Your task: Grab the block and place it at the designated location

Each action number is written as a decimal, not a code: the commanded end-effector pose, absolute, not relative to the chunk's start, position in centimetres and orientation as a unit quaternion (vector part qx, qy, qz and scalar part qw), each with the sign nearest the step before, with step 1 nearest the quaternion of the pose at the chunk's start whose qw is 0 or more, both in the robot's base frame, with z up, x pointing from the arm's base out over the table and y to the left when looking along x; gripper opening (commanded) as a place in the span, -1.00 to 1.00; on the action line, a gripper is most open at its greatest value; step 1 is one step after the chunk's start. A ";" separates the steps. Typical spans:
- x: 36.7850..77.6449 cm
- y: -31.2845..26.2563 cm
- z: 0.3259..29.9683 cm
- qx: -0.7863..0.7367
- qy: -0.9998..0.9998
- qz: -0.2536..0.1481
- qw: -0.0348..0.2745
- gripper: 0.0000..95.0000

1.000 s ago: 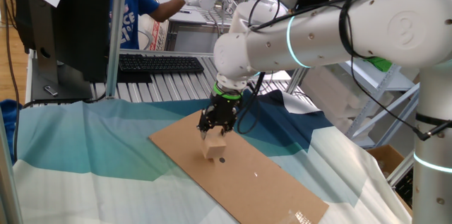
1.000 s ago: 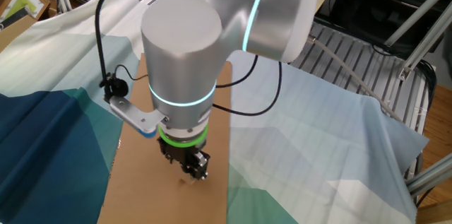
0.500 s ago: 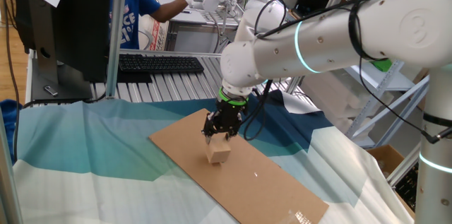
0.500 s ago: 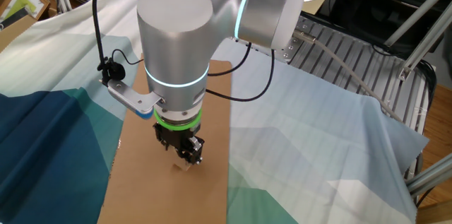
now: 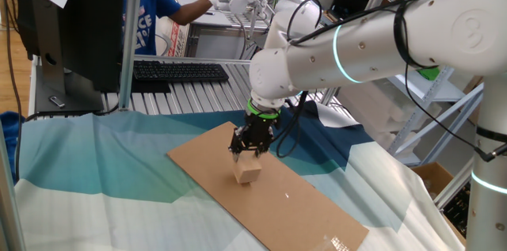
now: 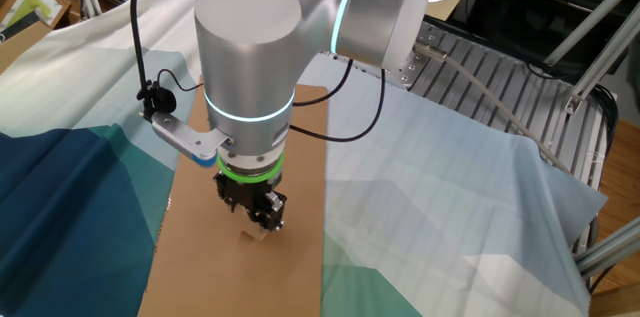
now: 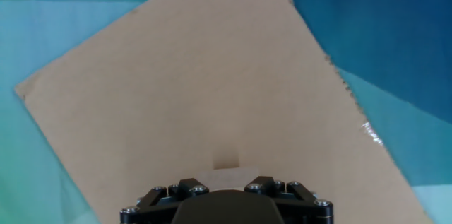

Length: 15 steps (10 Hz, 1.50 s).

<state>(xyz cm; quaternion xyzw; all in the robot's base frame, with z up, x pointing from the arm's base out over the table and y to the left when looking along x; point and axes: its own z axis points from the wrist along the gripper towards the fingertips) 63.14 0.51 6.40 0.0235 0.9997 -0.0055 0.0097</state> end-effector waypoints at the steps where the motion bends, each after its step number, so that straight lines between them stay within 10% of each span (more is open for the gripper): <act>1: 63.4 0.4 6.4 0.024 1.000 -0.004 0.006 -1.00; 12: 63.6 0.0 4.6 0.026 1.000 0.003 0.016 -1.00; 14: 63.6 0.0 4.6 0.048 0.999 -0.009 0.023 -0.20; 15: 63.6 0.0 4.6 0.062 0.998 -0.010 0.022 0.60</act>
